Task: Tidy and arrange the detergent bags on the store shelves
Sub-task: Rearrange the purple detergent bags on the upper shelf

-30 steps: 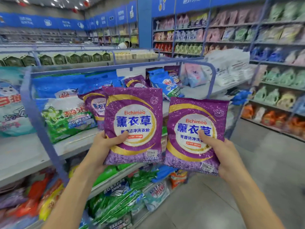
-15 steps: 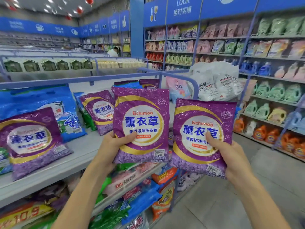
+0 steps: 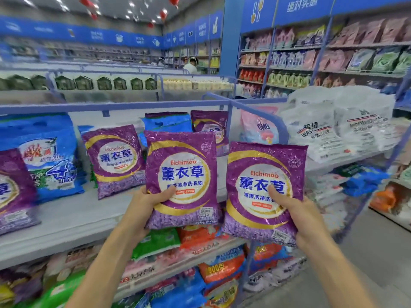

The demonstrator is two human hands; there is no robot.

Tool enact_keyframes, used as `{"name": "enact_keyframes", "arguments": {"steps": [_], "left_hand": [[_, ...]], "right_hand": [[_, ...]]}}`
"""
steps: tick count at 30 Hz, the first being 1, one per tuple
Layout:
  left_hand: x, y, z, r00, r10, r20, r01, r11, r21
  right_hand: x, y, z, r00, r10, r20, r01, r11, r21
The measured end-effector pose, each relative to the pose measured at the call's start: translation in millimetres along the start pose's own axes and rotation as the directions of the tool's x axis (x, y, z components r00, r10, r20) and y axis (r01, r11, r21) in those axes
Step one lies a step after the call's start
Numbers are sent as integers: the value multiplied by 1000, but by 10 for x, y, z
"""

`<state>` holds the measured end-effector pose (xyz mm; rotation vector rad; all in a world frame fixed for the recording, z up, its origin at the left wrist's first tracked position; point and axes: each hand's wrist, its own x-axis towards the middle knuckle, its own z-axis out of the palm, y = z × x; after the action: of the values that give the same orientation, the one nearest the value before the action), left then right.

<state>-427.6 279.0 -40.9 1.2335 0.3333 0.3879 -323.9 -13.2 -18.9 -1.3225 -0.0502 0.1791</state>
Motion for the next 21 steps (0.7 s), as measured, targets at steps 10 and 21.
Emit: {"name": "enact_keyframes", "arguments": {"steps": [10,21], "left_hand": [[231,-284,634,961,81,-264,-74,997,36],[1041,-33,636,887,194,-420,-179,981,75]], "right_hand": [[1204,-37,-130,963,82,256,-74,996,-38],[2442,76,521,954,-39,299,44,999,-10]]}}
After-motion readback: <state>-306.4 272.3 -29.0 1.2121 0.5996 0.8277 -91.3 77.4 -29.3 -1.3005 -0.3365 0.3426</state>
